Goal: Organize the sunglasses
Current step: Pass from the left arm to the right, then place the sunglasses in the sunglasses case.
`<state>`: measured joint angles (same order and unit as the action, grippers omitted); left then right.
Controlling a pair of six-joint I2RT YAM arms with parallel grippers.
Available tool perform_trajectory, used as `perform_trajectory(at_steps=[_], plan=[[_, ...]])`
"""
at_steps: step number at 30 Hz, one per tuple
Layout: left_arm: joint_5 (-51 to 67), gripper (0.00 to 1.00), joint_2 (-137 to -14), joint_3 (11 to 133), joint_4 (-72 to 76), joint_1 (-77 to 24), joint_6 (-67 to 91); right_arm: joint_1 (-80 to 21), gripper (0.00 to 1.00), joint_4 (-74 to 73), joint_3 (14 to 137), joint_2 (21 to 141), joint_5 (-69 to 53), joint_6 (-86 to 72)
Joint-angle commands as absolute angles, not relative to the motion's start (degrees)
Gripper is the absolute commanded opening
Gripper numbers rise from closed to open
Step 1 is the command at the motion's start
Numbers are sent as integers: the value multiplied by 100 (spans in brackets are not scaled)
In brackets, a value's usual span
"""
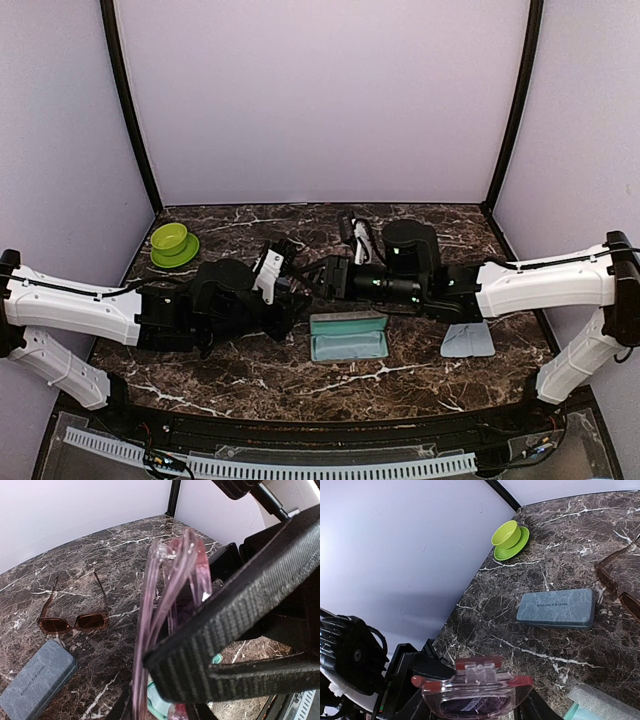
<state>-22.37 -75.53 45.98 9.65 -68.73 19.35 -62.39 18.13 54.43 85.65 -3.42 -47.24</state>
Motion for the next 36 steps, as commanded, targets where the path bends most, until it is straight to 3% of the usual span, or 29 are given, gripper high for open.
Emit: perform_trajectory(at_steps=[1,7,15,20,36], plan=[[-2325,33,-7496,4555,1136,-6855,1945,-6301,47,1923,5637,8588,-277,-4712],[-2314,44,-7541,4561,1151,-6853,1922,-6301,40,1488,5825,8596,-69,-4605],[-2086,80,-7438,4484,1217,-6855,1876,-6178,37,251,6188,8336,504,-3975],[-1934,92,-7117,4128,1656,-6855,1916,-5927,33,-864,6442,8211,498,-3359],[-2496,96,-5567,3494,1155,-6222,2278,-6242,30,-4733,8476,9222,861,-777]])
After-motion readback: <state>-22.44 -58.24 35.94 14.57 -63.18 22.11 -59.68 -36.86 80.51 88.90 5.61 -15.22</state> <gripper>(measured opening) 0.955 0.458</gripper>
